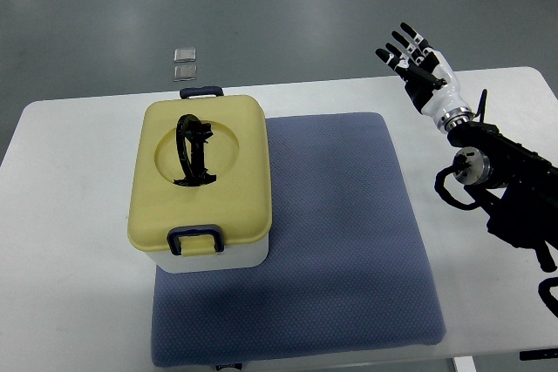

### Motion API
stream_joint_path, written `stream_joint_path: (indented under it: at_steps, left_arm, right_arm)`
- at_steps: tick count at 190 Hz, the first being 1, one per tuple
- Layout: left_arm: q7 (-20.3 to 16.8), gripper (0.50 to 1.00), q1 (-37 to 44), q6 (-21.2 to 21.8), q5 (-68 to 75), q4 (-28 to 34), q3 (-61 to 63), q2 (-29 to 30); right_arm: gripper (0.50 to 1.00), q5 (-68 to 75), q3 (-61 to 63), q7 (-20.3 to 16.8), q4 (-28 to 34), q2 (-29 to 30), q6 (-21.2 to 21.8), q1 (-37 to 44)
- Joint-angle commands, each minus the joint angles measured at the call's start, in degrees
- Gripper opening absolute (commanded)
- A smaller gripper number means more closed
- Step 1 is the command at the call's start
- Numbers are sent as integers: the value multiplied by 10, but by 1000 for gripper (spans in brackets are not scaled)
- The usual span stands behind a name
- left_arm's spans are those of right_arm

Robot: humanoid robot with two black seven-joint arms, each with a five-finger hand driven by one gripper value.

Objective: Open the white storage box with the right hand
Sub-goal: 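Swing the right hand over the box toward the yellow lid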

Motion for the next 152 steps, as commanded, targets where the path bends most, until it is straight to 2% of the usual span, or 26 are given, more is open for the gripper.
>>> stream_joint_path:
  at_steps: [1,43,81,112,152]
  left_arm:
    - [0,1000,0,1,0,0,0,0]
    - [0,1000,0,0,0,0,0,0]
    - [0,1000,0,0,0,0,0,0]
    - [0,1000,0,0,0,0,0,0]
    - [0,1000,1,0,0,0,0,0]
  right_arm:
    - [928,-60,-8,-1,5,-3,5,24]
    - [928,-274,-29,-1,22,-41,29,94]
    - [928,-425,-62,0,85,-96,56,172]
    - [928,-529,-120,0,143,-102,66,227]
    - [928,-626,-174,2,209,-101,122,311]
